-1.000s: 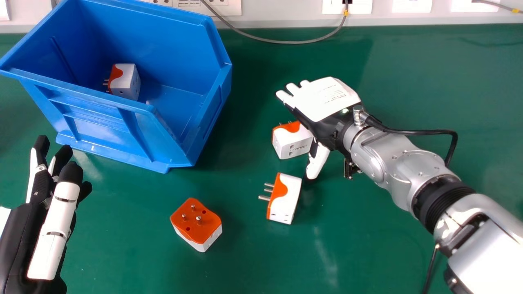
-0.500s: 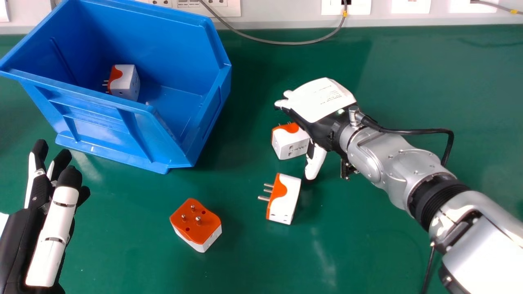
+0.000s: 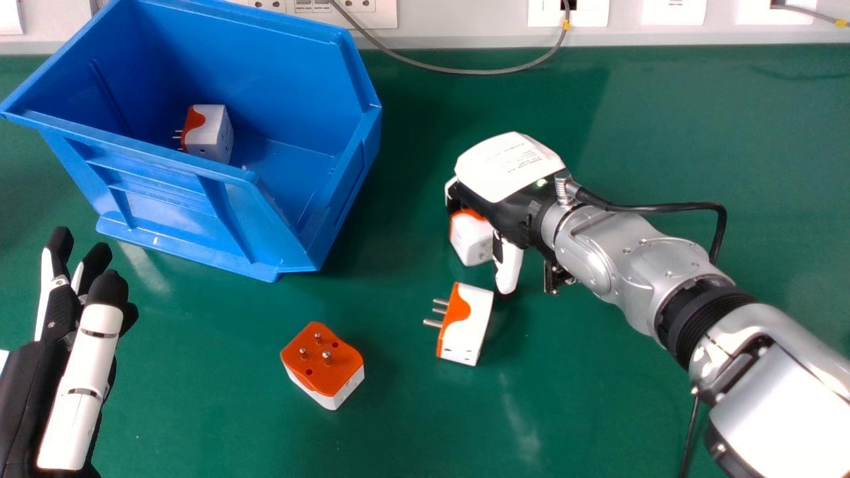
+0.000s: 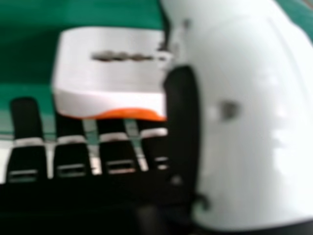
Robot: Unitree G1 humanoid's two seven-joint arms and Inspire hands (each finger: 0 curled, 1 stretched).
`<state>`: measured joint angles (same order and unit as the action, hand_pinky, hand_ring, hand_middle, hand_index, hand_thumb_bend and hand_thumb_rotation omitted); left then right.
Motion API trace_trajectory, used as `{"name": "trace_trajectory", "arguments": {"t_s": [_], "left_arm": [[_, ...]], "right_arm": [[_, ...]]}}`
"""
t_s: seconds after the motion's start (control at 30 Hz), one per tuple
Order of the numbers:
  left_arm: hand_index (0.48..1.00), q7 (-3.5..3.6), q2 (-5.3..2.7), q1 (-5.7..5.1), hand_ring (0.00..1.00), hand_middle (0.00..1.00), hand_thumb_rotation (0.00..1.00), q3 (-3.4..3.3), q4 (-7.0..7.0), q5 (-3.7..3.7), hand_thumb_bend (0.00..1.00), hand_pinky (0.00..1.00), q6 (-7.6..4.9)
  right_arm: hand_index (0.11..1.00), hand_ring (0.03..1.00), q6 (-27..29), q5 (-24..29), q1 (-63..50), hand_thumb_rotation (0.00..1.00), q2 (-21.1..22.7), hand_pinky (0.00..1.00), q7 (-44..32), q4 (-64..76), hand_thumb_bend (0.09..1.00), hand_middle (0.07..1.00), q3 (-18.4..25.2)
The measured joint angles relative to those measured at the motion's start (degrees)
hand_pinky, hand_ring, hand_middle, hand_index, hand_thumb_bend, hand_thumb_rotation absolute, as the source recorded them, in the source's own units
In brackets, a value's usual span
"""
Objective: Pick all objects and put in blue box
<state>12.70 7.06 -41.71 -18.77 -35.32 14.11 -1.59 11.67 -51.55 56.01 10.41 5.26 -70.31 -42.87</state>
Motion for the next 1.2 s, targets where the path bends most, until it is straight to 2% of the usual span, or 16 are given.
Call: {"name": "trace_trajectory", "arguments": {"t_s": [0.13,0.3,0.43,0.67,0.87,0.97,1.2], "left_arm": [[1.0,-0.25,0.0,-0.21,1.0,1.0,0.87,0.05,-0.14,0.01,0.5,0.96,0.08],[1.0,-0.31,0.0,-0.26,1.0,1.0,0.88,0.3,-0.3,0.01,0.5,0.96,0.37],[1.0,-0.37,0.0,-0.49,1.0,1.0,0.88,0.36,-0.98,0.01,0.5,0.96,0.77],[1.0,-0.38,0.02,-0.32,1.0,1.0,0.88,0.37,-1.01,-0.01,0.5,0.97,1.03],[1.0,-0.43,0.05,0.28,1.0,1.0,0.89,0.43,-0.99,-0.08,0.49,0.97,1.31],[1.0,-0.48,0.08,0.76,1.0,1.0,0.89,0.45,-0.95,-0.4,0.49,0.97,1.6],[1.0,-0.41,0.13,2.35,1.0,1.0,0.9,0.64,0.1,-0.56,0.48,0.98,1.72]], "right_arm": [[0.538,0.581,1.34,0.48,0.02,0.03,0.48,0.5,-0.76,-0.11,0.593,0.589,0.35],[0.502,0.537,1.47,1.81,0.05,0.02,0.56,0.46,-1.78,-0.33,0.559,0.562,1.44],[0.484,0.524,1.43,1.89,0.06,0.02,0.59,0.45,-1.95,-0.47,0.547,0.549,1.79],[0.467,0.485,1.55,1.89,-0.03,0.01,0.76,0.41,-1.6,-0.45,0.523,0.538,2.54],[0.456,0.473,1.62,1.94,-0.14,0.0,0.91,0.39,-1.09,-0.42,0.514,0.531,2.79],[0.444,0.462,1.45,2.37,-0.15,0.0,0.92,0.41,-1.1,-0.42,0.509,0.517,3.32],[0.461,0.451,2.3,5.11,-0.77,0.0,1.9,0.39,-1.23,2.25,0.503,0.519,6.42]]}}
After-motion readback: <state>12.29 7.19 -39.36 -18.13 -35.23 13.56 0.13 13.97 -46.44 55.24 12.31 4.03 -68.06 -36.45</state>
